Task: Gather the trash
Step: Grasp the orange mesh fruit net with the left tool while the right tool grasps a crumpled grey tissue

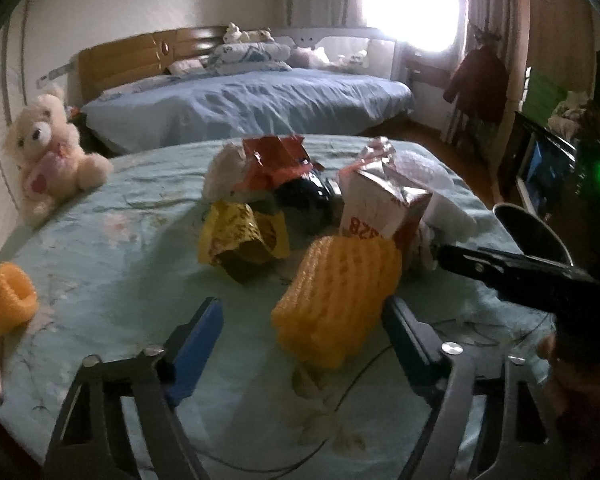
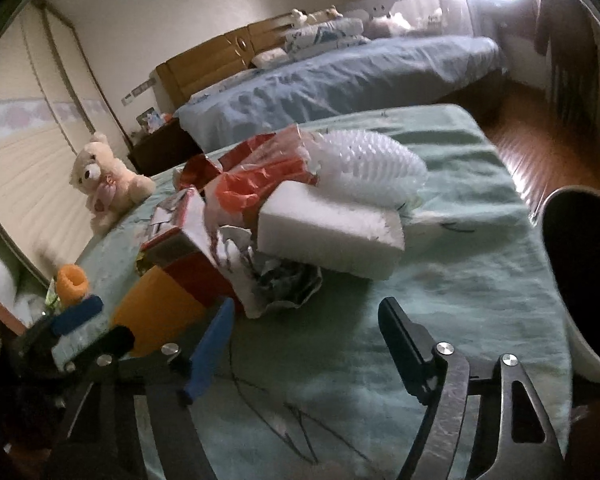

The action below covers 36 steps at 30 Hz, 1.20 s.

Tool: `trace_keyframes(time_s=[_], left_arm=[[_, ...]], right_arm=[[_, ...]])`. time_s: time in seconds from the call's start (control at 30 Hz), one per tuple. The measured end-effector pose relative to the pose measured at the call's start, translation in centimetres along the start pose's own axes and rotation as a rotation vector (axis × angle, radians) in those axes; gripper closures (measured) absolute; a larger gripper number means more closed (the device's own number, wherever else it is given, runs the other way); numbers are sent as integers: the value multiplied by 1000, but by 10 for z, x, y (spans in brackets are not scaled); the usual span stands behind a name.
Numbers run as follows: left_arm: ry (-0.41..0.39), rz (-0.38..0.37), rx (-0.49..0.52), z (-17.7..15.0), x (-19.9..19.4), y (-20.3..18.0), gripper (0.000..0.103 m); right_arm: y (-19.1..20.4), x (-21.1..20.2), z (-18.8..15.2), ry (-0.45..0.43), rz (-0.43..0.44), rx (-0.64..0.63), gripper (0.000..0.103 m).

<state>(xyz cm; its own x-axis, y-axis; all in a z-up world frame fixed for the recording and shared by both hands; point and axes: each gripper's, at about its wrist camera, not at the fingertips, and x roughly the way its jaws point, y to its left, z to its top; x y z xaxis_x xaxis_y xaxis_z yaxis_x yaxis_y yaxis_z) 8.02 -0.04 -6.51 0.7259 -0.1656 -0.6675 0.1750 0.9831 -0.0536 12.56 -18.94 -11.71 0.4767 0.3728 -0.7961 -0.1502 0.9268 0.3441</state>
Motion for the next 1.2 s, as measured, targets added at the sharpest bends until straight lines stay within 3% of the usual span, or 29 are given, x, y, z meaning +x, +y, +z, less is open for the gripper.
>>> trace_keyframes(time_s=[0.1,0.13,0.17,0.27,0.33,0.6,0.67,0.7,0.73,0.77,0.8,0.97,1.03,1.07,1.1,1.13,1.2], left_arm=[[30,-50,-10,-2,10,0,44],[39,-66,-14,0,13,1,54],[45,-76,-14,0,15,0,59],[28,-72,15,0,11,-3,69],[10,-70,33,0,7,-5,76],[-35,-85,42,-5,-10,-5,80],[-45,-80,40,-6,-15,-4,80],[-52,-75,37,-7,-18,-1,80],[-55,-72,32,-7,-20,-1,80],[-57,-70,27,-8,-21,1,80],[-58,-69,18,-9,-21,4,80],[-49,-78,-5,-8,-23,8,80],[-49,-85,-3,-8,-24,7,80],[-51,-89,0,-7,-26,6,81],[-52,-95,6,-8,-26,4,81],[-54,-97,11,-7,-27,3,81],[-59,-106,21,-7,-29,1,81]], right_arm=[[-1,12,2,22,20,20,35],[-1,14,3,27,25,21,39],[0,16,3,31,26,18,50],[4,19,3,50,18,1,103],[4,16,1,40,21,-2,103],[4,-7,-5,13,19,0,100],[1,-8,-3,14,21,31,89],[1,-8,-2,14,29,44,76],[1,-9,-1,9,34,50,68],[1,-9,1,-2,35,53,52],[2,-8,3,-10,29,53,50],[-3,11,11,11,24,106,50],[-7,18,13,21,37,131,56],[-8,22,14,26,40,137,70],[-9,24,13,31,42,136,96],[-9,24,12,32,48,133,103],[-7,17,9,19,49,111,103]])
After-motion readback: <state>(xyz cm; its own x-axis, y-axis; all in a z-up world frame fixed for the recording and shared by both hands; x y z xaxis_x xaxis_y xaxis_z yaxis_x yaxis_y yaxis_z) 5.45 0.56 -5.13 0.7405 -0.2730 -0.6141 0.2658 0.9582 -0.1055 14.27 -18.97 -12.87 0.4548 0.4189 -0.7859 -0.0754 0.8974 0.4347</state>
